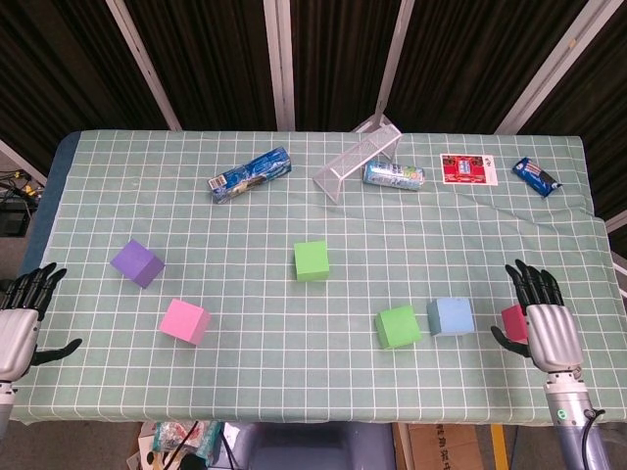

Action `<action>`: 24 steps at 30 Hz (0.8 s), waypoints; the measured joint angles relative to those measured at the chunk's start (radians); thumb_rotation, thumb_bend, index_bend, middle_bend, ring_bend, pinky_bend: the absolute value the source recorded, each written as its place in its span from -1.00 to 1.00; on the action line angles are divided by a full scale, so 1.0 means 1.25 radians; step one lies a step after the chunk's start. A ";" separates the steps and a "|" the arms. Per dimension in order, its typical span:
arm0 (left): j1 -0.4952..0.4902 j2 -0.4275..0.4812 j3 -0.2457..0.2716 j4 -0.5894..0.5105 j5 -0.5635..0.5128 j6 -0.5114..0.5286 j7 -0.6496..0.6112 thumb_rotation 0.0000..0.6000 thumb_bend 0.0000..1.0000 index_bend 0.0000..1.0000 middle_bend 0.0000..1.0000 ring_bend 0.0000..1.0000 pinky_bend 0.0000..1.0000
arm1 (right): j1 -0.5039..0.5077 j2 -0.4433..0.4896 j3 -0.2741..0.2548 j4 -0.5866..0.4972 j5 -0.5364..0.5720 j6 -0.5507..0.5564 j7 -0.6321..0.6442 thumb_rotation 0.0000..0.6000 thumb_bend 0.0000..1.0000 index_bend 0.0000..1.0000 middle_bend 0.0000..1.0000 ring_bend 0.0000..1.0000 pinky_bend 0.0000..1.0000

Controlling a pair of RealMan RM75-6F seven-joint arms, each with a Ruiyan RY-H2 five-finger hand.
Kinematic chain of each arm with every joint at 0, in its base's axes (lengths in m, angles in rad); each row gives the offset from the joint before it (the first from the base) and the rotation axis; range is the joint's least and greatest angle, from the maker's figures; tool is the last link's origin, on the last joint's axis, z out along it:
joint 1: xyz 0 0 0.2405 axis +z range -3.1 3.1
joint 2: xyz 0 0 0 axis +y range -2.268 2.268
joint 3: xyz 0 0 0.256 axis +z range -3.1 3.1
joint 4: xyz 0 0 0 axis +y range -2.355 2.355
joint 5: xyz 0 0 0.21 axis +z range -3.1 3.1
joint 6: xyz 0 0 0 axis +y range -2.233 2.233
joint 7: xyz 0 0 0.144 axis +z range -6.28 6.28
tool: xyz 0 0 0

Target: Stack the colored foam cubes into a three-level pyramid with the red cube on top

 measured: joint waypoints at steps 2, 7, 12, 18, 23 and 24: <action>-0.001 0.001 0.001 -0.002 -0.002 -0.006 0.006 1.00 -0.95 -1.00 -1.00 -1.00 -0.99 | -0.001 0.003 0.000 -0.003 -0.001 0.003 0.002 1.00 -0.52 -1.00 -1.00 -1.00 -1.00; -0.007 0.006 0.004 -0.012 -0.009 -0.023 0.012 1.00 -0.95 -1.00 -1.00 -1.00 -0.99 | -0.003 0.007 -0.002 -0.008 0.000 0.001 0.000 1.00 -0.52 -1.00 -1.00 -1.00 -1.00; -0.026 0.013 0.009 -0.020 -0.011 -0.064 0.049 1.00 -0.95 -1.00 -1.00 -1.00 -0.99 | -0.005 0.010 -0.001 -0.012 0.004 0.002 0.004 1.00 -0.51 -1.00 -1.00 -1.00 -1.00; -0.076 0.024 0.012 -0.041 -0.016 -0.154 0.132 1.00 -0.95 -1.00 -0.95 -1.00 -0.99 | -0.004 0.012 -0.001 -0.013 0.005 -0.001 0.005 1.00 -0.52 -1.00 -1.00 -1.00 -1.00; -0.125 0.028 0.011 -0.066 -0.041 -0.239 0.219 1.00 -0.95 -1.00 -0.77 -1.00 -0.99 | -0.005 0.013 0.001 -0.014 0.011 -0.004 0.007 1.00 -0.52 -1.00 -1.00 -1.00 -1.00; -0.138 0.028 0.009 -0.074 -0.049 -0.257 0.241 1.00 -0.95 -1.00 -0.74 -1.00 -0.99 | -0.005 0.014 0.002 -0.015 0.012 -0.004 0.008 1.00 -0.52 -1.00 -1.00 -1.00 -1.00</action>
